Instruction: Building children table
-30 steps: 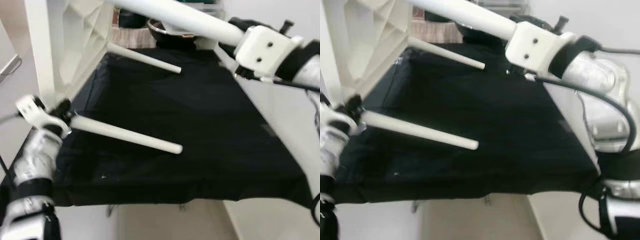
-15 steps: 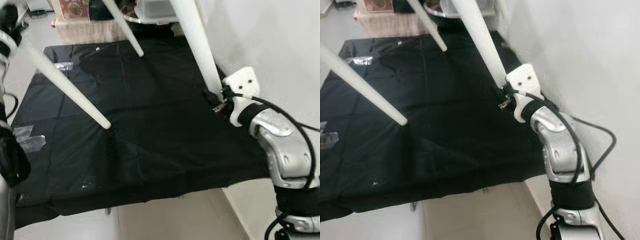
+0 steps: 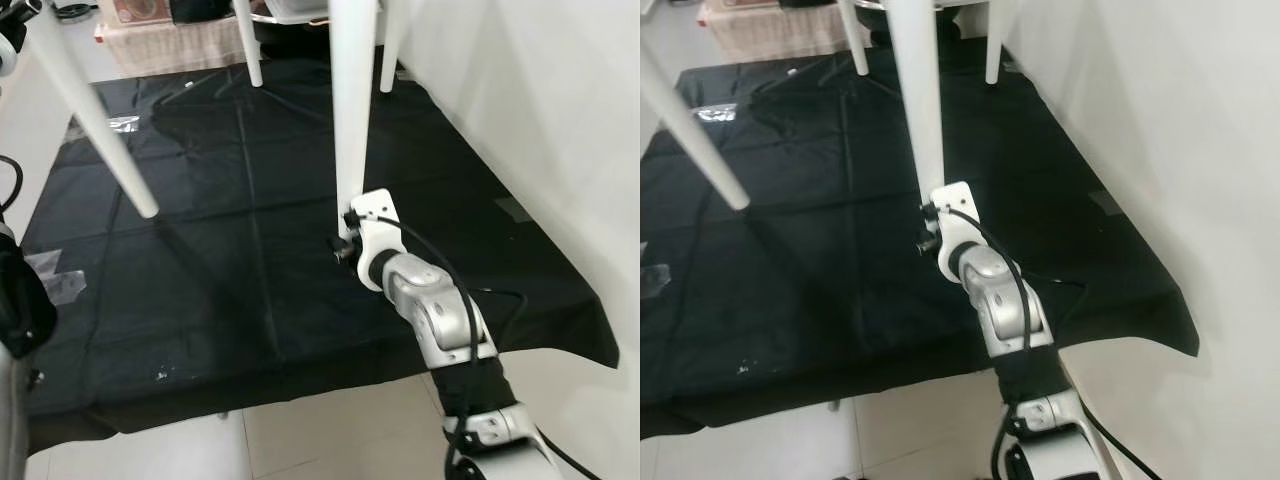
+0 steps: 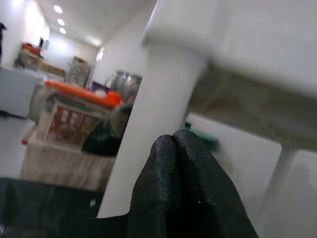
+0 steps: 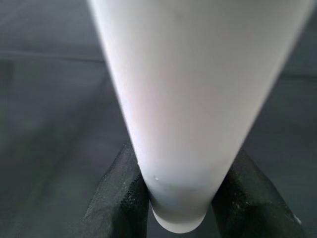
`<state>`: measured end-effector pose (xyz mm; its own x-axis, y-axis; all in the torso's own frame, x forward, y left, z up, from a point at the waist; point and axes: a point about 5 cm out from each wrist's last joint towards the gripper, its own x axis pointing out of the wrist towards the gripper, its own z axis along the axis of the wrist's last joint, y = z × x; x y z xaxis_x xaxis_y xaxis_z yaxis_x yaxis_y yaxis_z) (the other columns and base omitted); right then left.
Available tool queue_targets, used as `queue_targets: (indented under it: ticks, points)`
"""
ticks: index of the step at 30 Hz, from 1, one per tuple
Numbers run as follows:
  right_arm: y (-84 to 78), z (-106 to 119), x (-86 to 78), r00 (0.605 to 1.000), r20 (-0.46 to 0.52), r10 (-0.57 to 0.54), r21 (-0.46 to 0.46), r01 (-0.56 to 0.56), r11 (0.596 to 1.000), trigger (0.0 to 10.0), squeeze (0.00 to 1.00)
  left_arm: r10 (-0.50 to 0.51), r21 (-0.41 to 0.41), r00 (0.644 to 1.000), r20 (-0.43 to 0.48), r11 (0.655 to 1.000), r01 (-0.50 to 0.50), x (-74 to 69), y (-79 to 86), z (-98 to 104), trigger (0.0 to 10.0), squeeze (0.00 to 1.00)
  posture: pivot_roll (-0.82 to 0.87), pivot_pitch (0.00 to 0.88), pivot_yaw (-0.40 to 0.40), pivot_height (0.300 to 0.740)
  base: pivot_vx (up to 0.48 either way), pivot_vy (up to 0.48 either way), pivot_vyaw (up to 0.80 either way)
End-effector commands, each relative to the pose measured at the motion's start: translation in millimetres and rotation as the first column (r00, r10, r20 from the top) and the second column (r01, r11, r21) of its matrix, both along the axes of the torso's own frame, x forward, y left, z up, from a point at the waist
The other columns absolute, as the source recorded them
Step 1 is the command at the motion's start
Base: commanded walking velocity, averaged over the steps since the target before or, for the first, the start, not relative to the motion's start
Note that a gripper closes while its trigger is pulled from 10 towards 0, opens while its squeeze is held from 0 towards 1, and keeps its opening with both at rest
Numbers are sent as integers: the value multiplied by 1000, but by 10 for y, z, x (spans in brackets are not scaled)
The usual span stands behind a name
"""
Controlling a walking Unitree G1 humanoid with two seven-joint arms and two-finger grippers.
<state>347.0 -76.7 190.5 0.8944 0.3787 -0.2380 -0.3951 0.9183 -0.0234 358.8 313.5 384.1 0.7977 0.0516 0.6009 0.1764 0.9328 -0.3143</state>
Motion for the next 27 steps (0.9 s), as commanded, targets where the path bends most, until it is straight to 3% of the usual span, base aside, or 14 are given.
queue_targets:
  ticks: [1, 2, 3, 4, 5, 6, 9, 10, 16, 18, 20, 24, 26, 27]
  points:
    - [17, 62, -2, 999, 41, 8, 20, -9, 1000, 10000, 0, -43, 60, 998, -52, 997, 46, 42, -139, -182, 10000, 0, 44, 122, 17, 740, 0, 0, 0]
    - [17, 62, -2, 999, 41, 8, 20, -9, 1000, 10000, 0, -43, 60, 998, -52, 997, 46, 42, -139, -182, 10000, 0, 44, 122, 17, 740, 0, 0, 0]
    - [-23, 38, -12, 999, 37, 6, 10, -7, 1000, 10000, 761, -81, 96, 993, -89, 991, 89, 55, -259, -347, 10000, 0, 43, 124, 18, 740, 0, 0, 0]
    - [-68, 11, -21, 999, 32, -3, 4, 3, 1000, 10000, 1000, -112, 126, 987, -117, 984, 127, 50, -368, -500, 10000, 0, 43, 124, 18, 740, 0, 0, 0]
    - [-68, 11, -21, 999, 32, -3, 4, 3, 1000, 10000, 1000, -112, 126, 987, -117, 984, 127, 50, -368, -500, 10000, 0, 43, 124, 18, 740, 0, 0, 0]
    - [-184, -47, -52, 999, 23, -25, -14, 25, 1000, 10000, 1000, -174, 159, 970, -167, 967, 201, 9, -581, -800, 10000, 0, 38, 123, 19, 740, 0, 0, 0]
    - [-225, -66, -64, 999, 22, -32, -23, 32, 999, 10000, 1000, -190, 169, 965, -180, 961, 221, -15, -650, -893, 10000, 0, 35, 123, 16, 740, 0, 0, 0]
    - [-370, -139, -138, 999, 9, -45, -62, 45, 997, 10000, 1000, -230, 183, 947, -224, 945, 273, -89, -828, -1114, 10000, 0, 35, 122, 14, 740, 0, 0, 0]
    - [-592, -216, -320, 999, 4, -53, -74, 54, 996, 10000, 1000, -243, 188, 933, -265, 936, 297, -235, -1004, -1343, 10000, 0, 26, 125, 17, 740, 0, 0, 0]
    - [-673, -244, -406, 998, 26, -65, -66, 67, 996, 10000, 1000, -229, 202, 929, -291, 934, 294, -302, -1050, -1453, 10000, 0, 20, 128, 18, 740, 0, 0, 0]
    - [-820, -312, -621, 992, 77, -97, -39, 100, 994, 10000, 1000, -189, 247, 920, -344, 927, 282, -472, -1146, -1705, 10000, 0, 11, 137, 22, 740, 0, 0, 0]
    - [-899, -389, -804, 985, 110, -136, -5, 137, 991, 10000, 1000, -144, 273, 902, -407, 923, 271, -632, -1211, -1913, 10000, 0, 6, 138, 23, 740, 0, 0, 0]
    - [-917, -462, -932, 978, 134, -163, 24, 161, 987, 10000, 1000, -66, 285, 862, -502, 929, 238, -801, -1244, -2166, 10000, 0, 15, 140, 23, 740, 0, 0, 0]
    - [-917, -462, -932, 978, 134, -163, 24, 161, 987, 10000, 1000, -66, 285, 862, -502, 929, 238, -801, -1244, -2166, 10000, 0, 15, 140, 23, 740, 0, 0, 0]
